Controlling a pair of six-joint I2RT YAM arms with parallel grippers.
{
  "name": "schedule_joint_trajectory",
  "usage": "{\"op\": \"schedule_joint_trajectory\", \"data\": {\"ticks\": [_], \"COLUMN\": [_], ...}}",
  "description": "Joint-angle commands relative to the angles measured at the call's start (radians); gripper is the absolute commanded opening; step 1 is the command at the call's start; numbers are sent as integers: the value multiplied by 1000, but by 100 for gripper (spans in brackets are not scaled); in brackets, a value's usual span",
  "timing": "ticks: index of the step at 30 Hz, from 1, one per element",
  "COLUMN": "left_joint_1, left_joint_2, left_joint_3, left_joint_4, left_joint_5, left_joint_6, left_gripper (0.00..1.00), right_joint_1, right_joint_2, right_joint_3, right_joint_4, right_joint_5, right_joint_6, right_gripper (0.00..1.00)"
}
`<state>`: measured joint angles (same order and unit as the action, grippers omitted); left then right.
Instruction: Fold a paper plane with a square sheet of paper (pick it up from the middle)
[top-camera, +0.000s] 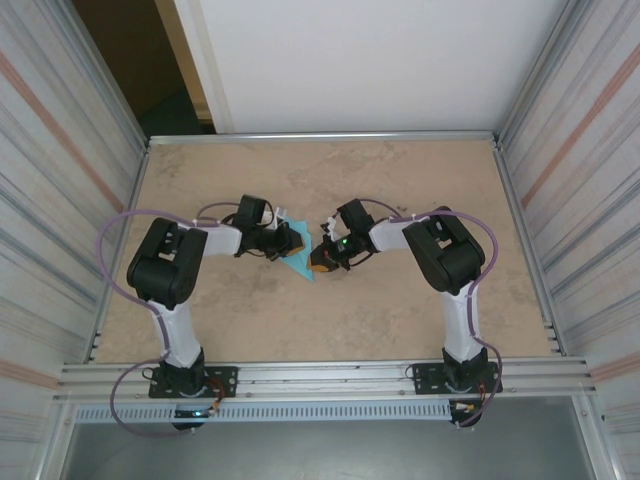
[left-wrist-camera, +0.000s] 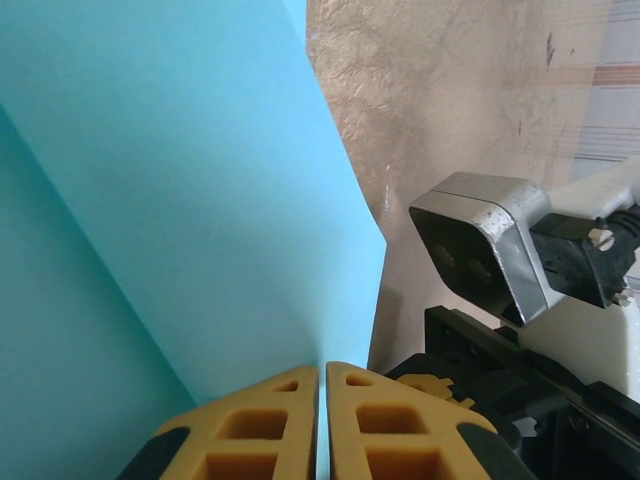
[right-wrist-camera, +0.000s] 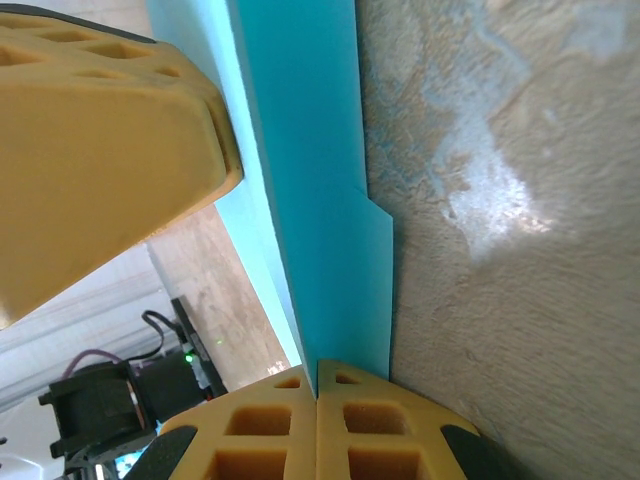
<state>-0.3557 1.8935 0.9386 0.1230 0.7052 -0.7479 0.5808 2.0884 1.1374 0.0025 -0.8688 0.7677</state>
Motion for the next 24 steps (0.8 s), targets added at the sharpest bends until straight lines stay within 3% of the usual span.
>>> {"op": "schedule_joint_trajectory", "data": {"ticks": [1, 18, 24], "left_joint_1": [0, -9, -26], "left_joint_2": [14, -92, -55], "left_joint_3": [21, -4, 18], "left_joint_4": [-37, -5, -23], "left_joint_5": [-29, -13, -19], "left_joint_6": [6, 38, 40], "left_gripper": [11, 15, 17], "right_joint_1": [0, 3, 3], "right_joint_2": [53, 58, 58], "right_joint_3": [-5, -2, 2], "right_joint_4": [-84, -96, -102], "right_joint_5": [35, 39, 44], "right_joint_6": [-24, -33, -37], "right_gripper": [5, 8, 11]}}
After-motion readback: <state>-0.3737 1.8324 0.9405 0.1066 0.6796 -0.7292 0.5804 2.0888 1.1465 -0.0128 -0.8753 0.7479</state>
